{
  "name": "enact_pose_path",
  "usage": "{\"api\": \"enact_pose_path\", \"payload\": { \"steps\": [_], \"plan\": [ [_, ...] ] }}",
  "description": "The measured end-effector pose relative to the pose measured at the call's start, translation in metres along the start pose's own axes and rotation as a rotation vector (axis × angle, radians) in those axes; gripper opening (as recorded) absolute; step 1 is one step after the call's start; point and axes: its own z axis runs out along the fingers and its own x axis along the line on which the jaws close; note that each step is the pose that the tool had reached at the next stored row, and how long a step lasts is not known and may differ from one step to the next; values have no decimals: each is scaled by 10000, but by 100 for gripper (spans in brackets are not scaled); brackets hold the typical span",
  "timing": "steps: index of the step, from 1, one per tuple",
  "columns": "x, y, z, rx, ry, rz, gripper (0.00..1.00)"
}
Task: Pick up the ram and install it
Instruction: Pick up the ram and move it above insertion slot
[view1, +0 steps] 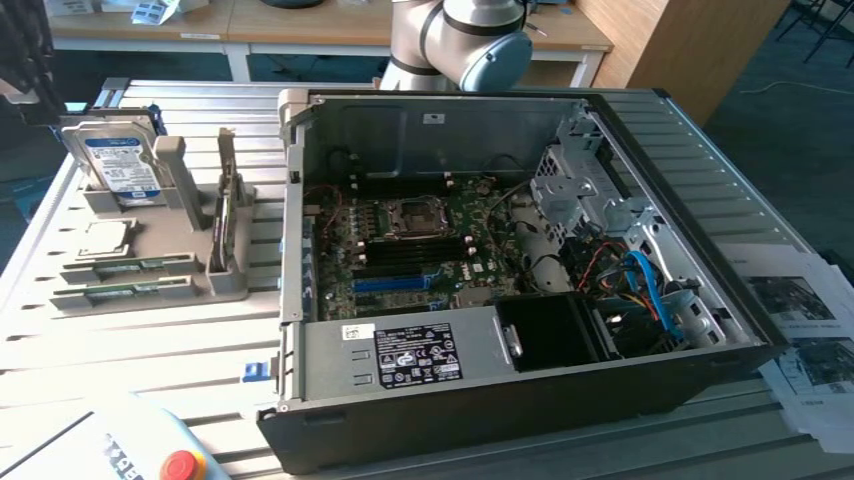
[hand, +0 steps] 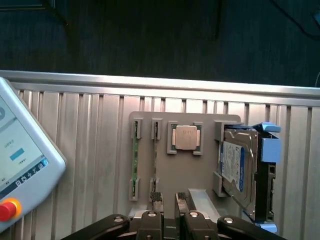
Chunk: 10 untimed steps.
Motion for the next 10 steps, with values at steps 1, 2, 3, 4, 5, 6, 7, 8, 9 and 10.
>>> {"api": "enact_pose_path", "payload": {
  "steps": [1,2,3,4,5,6,7,8,9,10],
  "plan": [
    [0,0,1,-6,0,181,24],
    [0,0,2,-12,-1,360,24],
    [0,0,3,-19,-2,540,24],
    [0,0,5,-25,-3,719,24],
    [0,0,6,-30,-3,900,24],
    [0,0,7,-37,-4,1090,24],
    [0,0,8,-43,-5,1270,24],
    [0,0,9,-48,-5,1450,24],
    [0,0,9,-54,-5,1613,24],
    [0,0,9,-56,-5,1679,24]
  ]
}}
